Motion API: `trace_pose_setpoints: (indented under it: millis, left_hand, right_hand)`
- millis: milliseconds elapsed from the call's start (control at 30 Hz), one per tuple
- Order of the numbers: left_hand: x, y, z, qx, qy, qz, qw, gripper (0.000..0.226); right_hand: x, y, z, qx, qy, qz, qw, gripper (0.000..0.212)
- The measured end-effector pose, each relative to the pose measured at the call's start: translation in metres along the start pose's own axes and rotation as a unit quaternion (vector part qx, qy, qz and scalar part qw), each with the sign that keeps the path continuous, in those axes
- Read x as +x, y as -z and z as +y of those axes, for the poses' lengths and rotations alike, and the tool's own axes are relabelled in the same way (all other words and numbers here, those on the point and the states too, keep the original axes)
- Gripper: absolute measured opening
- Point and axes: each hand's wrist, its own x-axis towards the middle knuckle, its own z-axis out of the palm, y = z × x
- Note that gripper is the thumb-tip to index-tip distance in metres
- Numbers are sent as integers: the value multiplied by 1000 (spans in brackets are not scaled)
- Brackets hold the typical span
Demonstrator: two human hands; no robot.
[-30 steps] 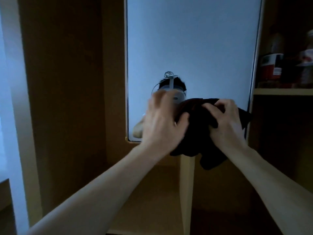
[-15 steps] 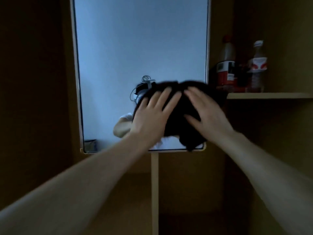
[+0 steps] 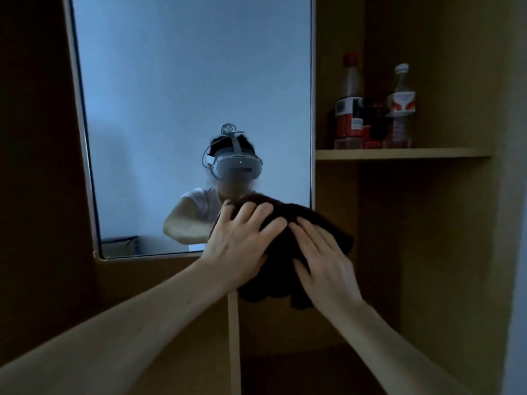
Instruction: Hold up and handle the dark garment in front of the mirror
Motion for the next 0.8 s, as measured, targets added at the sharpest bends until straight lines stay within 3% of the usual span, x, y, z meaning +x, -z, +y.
trace_pose_setpoints:
  millis: [200,267,367,500,567,700,800]
  left_hand:
    - [81,30,-39,3,107,48,993,52]
    - [91,35,-43,0,133,50,990,51]
    - [71,23,-36,9,98,61,993,50]
    - [0,-10,-14,14,-7,-15,1000,62]
    - [-18,-14,-9,17,-34,-35,999,57]
    - [20,-7,-30,15,-34,-4,999,51]
    - [77,16,-63,24,27,19,999,62]
  right_hand:
    - [109,52,1,6,15,53,998,50]
    - [123,52,-8,26,0,49,998,60]
    - [91,28,-16,18,-26,3,999,76]
    - [5,-11,-23,-15,-47,-26,998,71]
    - [-14,-20,-25,-20,-44,-33,998,67]
    - [24,-3,-19,6,-30,-5,1000,65]
    - [103,30,-13,9,-19,28,999,62]
